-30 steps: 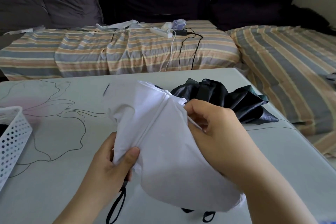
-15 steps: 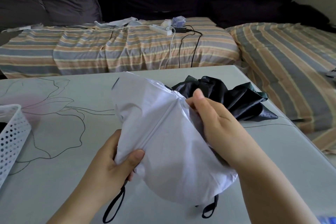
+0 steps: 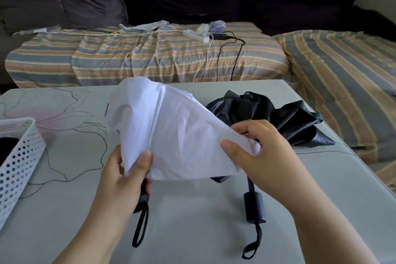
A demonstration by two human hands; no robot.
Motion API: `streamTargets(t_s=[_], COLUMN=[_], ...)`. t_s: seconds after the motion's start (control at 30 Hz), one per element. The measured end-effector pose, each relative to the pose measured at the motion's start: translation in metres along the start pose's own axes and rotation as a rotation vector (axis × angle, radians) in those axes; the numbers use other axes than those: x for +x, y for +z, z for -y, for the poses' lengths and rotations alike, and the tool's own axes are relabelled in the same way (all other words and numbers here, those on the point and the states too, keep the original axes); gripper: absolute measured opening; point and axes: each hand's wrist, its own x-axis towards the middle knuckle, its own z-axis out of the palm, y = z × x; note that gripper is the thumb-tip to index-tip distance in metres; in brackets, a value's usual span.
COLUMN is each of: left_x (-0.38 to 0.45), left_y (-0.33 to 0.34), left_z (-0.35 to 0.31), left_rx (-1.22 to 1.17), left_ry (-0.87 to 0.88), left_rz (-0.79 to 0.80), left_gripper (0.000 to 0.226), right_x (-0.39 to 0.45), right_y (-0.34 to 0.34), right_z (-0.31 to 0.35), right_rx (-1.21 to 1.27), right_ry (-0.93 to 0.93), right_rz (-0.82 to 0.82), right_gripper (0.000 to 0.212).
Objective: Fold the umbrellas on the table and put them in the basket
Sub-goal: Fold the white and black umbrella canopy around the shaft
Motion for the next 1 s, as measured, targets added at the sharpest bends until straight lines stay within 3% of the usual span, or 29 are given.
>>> streamTargets(t_s=[0.07, 0.17, 0.23, 0.37, 0.43, 0.53, 0.6, 0.7, 0.8, 0.87, 0.93, 1.0], left_x=[0.002, 0.006, 0.008, 0.010, 0.010, 0.008, 0.008, 0.008, 0.009, 0.010, 0.009, 0.008], left_y=[0.001, 0.003, 0.003, -0.001, -0.003, -0.004, -0.004, -0.005, -0.007, -0.006, -0.005, -0.004], left_z=[0.000, 0.001, 0.002, 0.004, 0.002, -0.001, -0.003, -0.005, -0.005, -0.004, -0.002, 0.000], left_rx=[-0.040, -0.097, -0.128, -0.131, -0.122, -0.118, -0.123, -0.132, -0.150, -0.167, -0.169, -0.154], left_ry=[-0.025, -0.095, -0.138, -0.173, -0.177, -0.207, -0.233, -0.273, -0.303, -0.311, -0.318, -0.303], left_rz=[-0.034, -0.079, -0.103, -0.107, -0.099, -0.087, -0.077, -0.076, -0.087, -0.079, -0.078, -0.100], left_gripper=[0.014, 0.016, 0.015, 0.014, 0.016, 0.019, 0.020, 0.022, 0.021, 0.019, 0.018, 0.017], right_x=[0.000, 0.000, 0.002, 0.007, 0.008, 0.006, 0.009, 0.015, 0.017, 0.017, 0.016, 0.015], right_y=[0.000, 0.002, 0.007, 0.009, 0.008, 0.019, 0.025, 0.017, 0.003, -0.001, 0.001, 0.006], right_z=[-0.003, -0.007, -0.009, -0.006, -0.003, -0.003, -0.003, -0.007, -0.011, -0.010, -0.008, -0.005], right_rx=[0.068, 0.148, 0.173, 0.140, 0.030, -0.183, -0.129, 0.328, 0.836, 0.995, 0.871, 0.395], right_ry=[0.041, 0.044, 0.016, -0.025, -0.071, -0.046, -0.088, -0.095, -0.034, 0.006, 0.048, 0.019], right_rz=[0.055, 0.227, 0.229, 0.068, 0.120, 0.292, 0.175, -0.036, 0.115, 0.157, 0.096, -0.101], right_gripper=[0.034, 0.079, 0.078, 0.039, 0.050, 0.096, 0.088, 0.056, 0.047, 0.052, 0.045, 0.044])
